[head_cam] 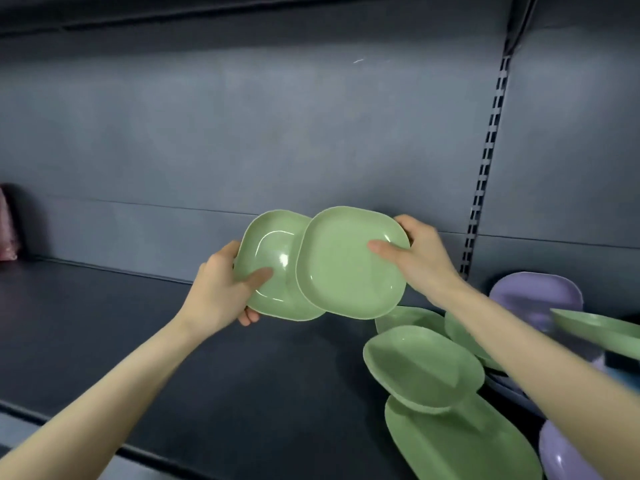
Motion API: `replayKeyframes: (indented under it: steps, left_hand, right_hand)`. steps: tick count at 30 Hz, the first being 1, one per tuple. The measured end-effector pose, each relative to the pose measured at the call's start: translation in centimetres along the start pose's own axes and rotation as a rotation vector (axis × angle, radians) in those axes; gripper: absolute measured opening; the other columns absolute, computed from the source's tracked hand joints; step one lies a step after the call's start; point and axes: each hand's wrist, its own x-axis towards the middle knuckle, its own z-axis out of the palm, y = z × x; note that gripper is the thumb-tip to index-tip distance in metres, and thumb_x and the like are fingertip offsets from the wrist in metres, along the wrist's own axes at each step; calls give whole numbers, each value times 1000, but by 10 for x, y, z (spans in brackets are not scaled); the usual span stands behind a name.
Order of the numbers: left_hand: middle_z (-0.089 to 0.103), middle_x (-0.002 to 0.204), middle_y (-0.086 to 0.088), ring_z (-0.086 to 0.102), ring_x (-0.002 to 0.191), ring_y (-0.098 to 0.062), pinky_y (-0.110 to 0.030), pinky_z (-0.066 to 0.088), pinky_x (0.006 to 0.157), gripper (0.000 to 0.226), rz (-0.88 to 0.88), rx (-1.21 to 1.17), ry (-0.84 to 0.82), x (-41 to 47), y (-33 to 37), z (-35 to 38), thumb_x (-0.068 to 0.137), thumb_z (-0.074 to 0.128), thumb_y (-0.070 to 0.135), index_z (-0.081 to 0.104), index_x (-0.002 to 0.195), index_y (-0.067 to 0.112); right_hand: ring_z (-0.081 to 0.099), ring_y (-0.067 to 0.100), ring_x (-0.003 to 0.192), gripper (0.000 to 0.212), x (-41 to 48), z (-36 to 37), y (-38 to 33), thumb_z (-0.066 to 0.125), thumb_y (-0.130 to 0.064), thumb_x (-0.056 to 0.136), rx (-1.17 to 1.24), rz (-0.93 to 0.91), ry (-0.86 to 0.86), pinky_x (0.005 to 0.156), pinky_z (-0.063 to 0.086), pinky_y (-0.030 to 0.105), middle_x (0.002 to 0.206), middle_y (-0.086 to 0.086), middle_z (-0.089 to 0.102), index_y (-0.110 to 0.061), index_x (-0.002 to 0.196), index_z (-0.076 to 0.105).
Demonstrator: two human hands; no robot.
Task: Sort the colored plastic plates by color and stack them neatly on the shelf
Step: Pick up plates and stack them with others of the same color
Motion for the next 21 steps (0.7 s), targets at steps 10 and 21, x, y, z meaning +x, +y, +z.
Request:
replayKeyframes:
  steps: [10, 21]
  left_hand:
    - [62, 56, -6, 60, 45, -20, -25, 48, 44, 9, -81, -86, -330, 69, -106, -28, 94, 49, 10, 52, 102, 13]
    - [67, 71, -11, 63, 46, -22, -27, 52, 43, 17, -199, -173, -563, 110, -173, -14, 91, 55, 8, 53, 107, 4]
  right_hand:
    - [62, 12, 74, 17, 33, 87, 20, 73, -12, 78, -111, 104, 63, 66, 50, 24, 82, -6, 66, -22, 85, 62]
    - [66, 27, 87, 21, 42, 148, 50, 75, -17, 76, -200, 311, 149, 74, 56, 38, 92, 5, 69, -19, 94, 65]
